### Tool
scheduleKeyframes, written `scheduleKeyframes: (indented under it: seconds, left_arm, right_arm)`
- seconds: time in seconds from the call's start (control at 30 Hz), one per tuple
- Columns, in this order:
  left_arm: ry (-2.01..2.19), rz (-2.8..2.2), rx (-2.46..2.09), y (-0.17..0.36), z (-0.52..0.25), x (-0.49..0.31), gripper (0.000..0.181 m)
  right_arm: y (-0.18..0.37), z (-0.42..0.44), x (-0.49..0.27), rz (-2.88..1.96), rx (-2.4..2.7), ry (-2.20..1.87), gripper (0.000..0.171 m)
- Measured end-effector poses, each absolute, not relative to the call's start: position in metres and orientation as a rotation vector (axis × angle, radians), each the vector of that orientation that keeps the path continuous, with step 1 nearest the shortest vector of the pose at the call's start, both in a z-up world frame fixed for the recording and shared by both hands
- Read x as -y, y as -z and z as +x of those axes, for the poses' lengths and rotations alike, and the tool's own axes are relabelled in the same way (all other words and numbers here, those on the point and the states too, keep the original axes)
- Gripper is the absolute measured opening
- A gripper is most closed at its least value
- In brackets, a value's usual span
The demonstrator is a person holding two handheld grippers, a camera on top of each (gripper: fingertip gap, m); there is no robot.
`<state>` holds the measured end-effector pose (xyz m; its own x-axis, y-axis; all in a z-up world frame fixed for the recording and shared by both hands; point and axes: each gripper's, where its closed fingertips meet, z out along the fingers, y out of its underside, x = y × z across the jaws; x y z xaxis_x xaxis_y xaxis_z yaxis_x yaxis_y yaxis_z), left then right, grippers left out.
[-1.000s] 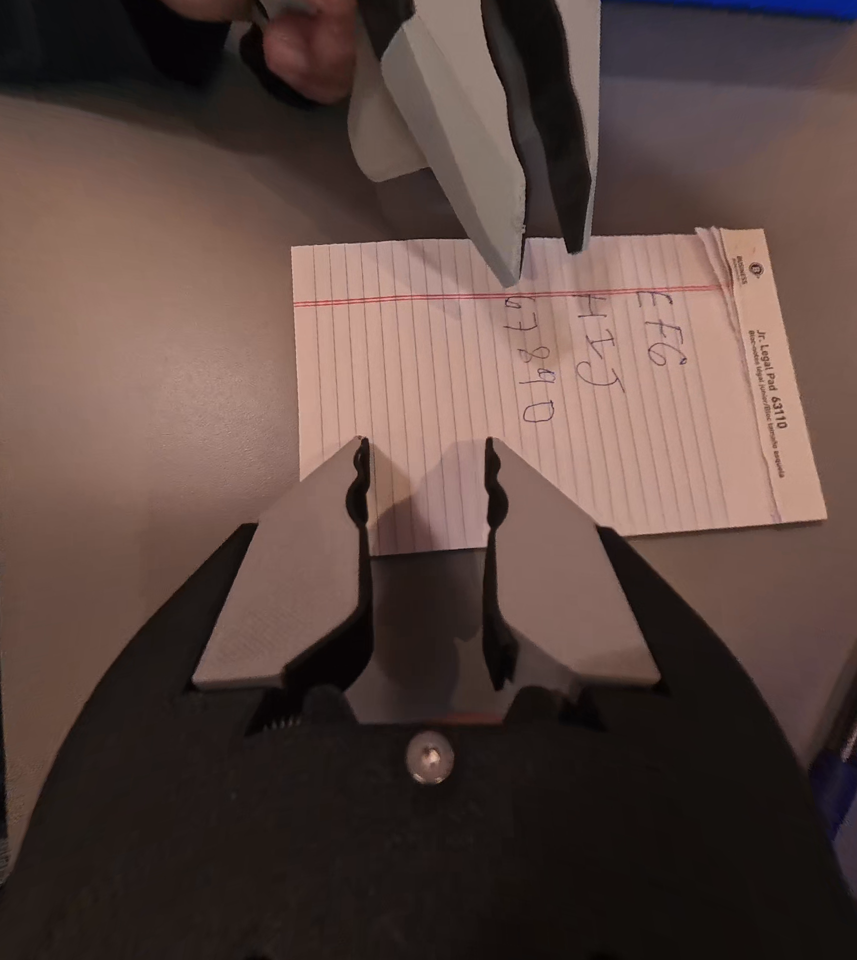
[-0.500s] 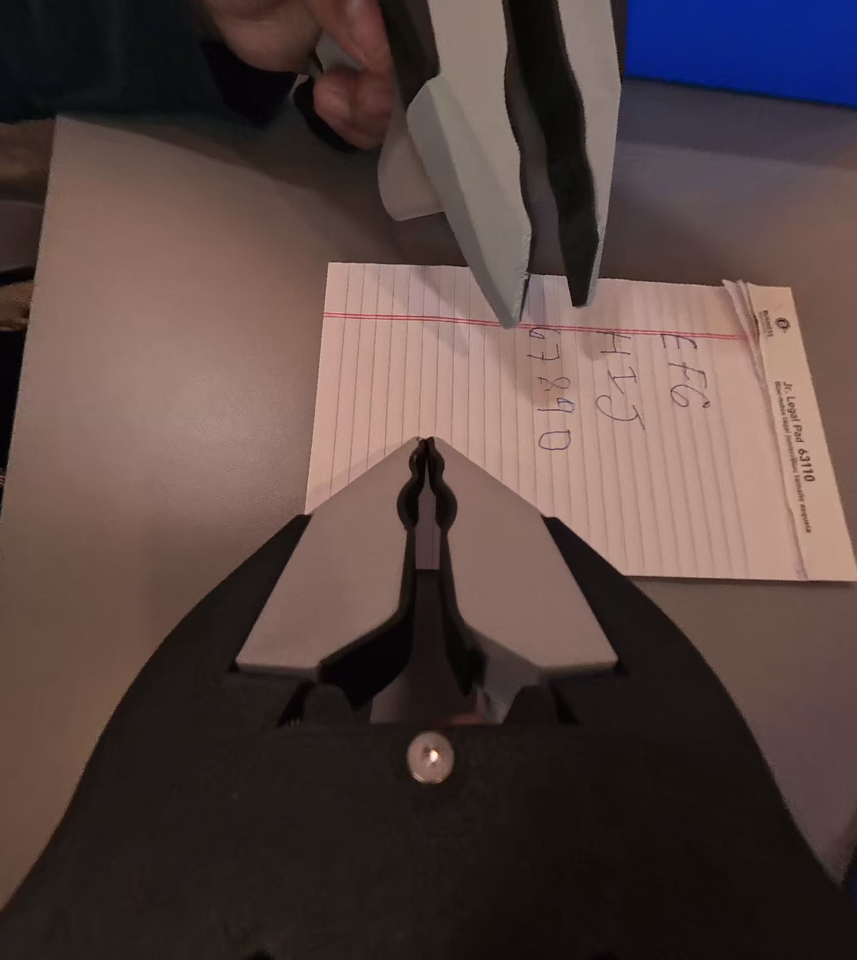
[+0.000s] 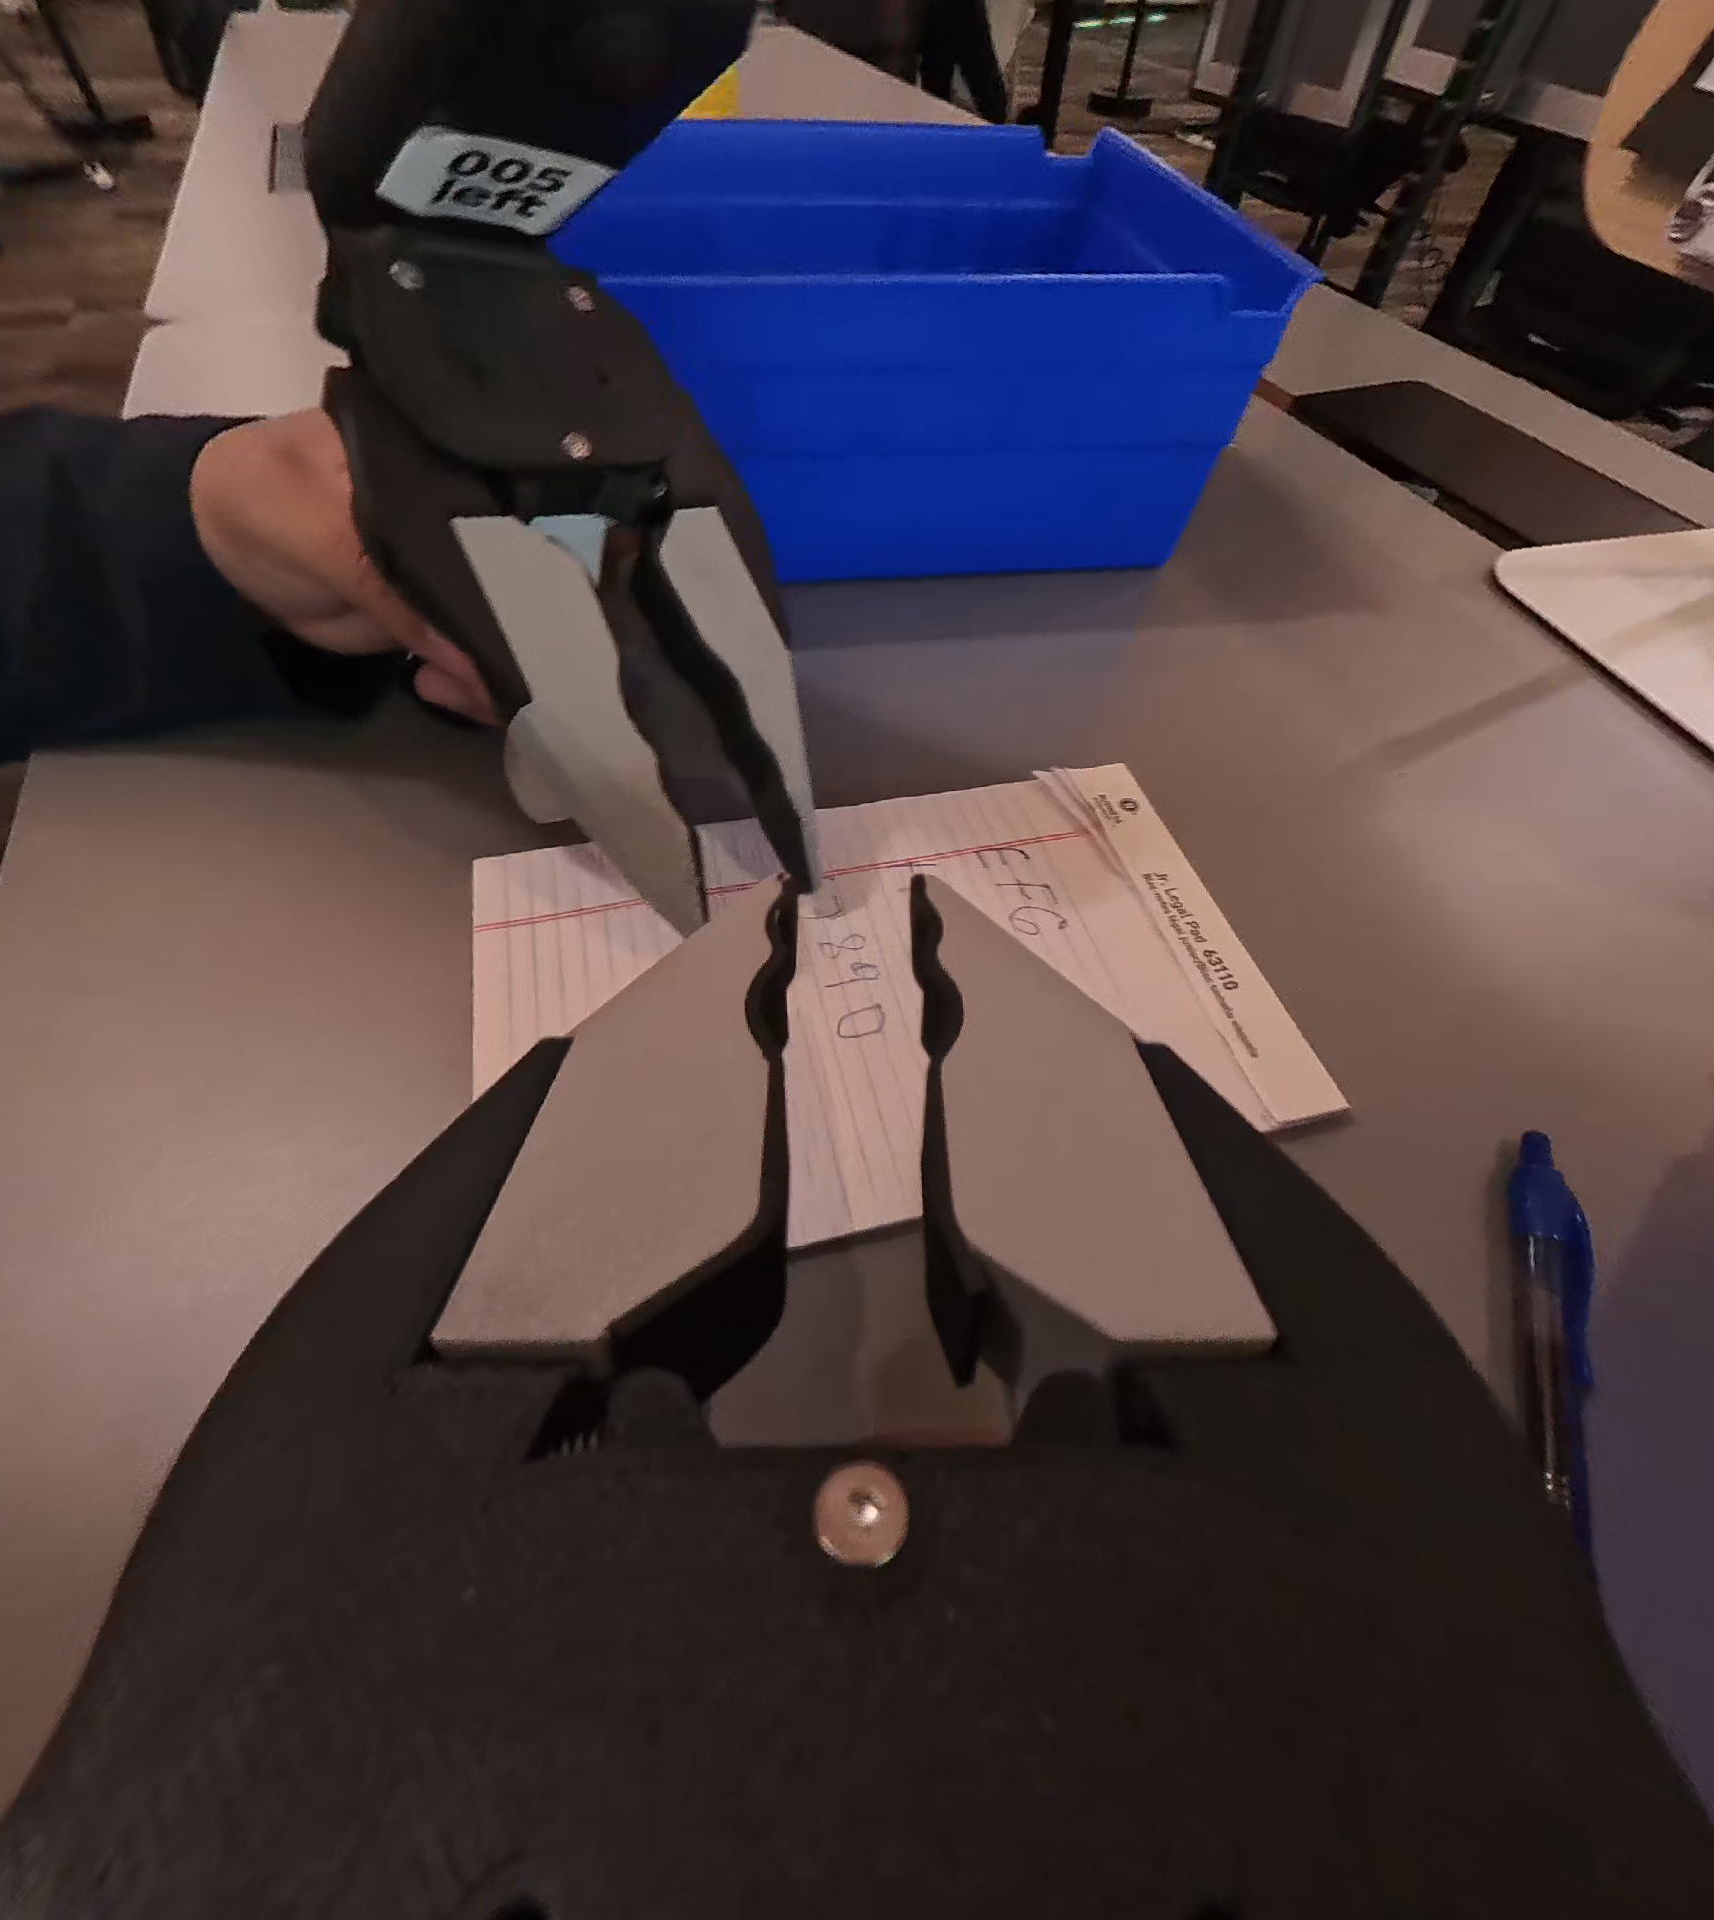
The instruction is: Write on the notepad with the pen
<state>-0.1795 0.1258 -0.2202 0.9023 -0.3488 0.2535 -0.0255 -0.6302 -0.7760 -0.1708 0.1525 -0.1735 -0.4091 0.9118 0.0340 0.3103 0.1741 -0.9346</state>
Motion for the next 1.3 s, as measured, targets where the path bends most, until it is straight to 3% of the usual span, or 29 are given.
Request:
scheduleKeyframes:
  seconds: [0.27,0.4,0.53,0.63,0.7,0.8,0.97,1.1,1.17,1.3]
  left_arm:
    - [0.488,-2.243,-0.379,0.227,-0.167,-0.120,0.032]
    - [0.523,-2.240,-0.357,0.226,-0.168,-0.120,0.031]
    - [0.572,-2.203,-0.302,0.219,-0.172,-0.122,0.031]
    - [0.621,-2.139,-0.236,0.209,-0.177,-0.125,0.031]
    - [0.628,-2.116,-0.197,0.205,-0.181,-0.127,0.032]
    - [0.592,-2.095,-0.196,0.202,-0.183,-0.128,0.032]
    - [0.532,-2.069,-0.180,0.198,-0.187,-0.129,0.032]
    - [0.538,-2.057,-0.165,0.197,-0.189,-0.128,0.031]
    - [0.542,-2.066,-0.168,0.198,-0.188,-0.128,0.032]
    - [0.538,-2.077,-0.177,0.200,-0.186,-0.128,0.032]
  right_arm:
    - [0.162,-0.171,-0.152,-1.055,1.764,-1.184,0.034]
    - [0.116,-0.157,-0.155,-0.912,1.586,-1.142,0.032]
    - [0.046,-0.127,-0.221,-1.118,1.207,-1.103,0.029]
    - [0.032,-0.103,-0.293,-1.320,1.098,-1.032,0.037]
    - [0.049,-0.096,-0.343,-1.471,1.113,-0.932,0.033]
    - [0.119,-0.101,-0.397,-1.769,1.279,-0.741,0.031]
    - [0.217,-0.106,-0.437,-2.108,1.480,-0.468,0.026]
    - [0.235,-0.108,-0.447,-2.154,1.564,-0.322,0.033]
    - [0.235,-0.112,-0.445,-2.163,1.564,-0.388,0.008]
    - [0.215,-0.113,-0.458,-2.108,1.455,-0.426,0.008]
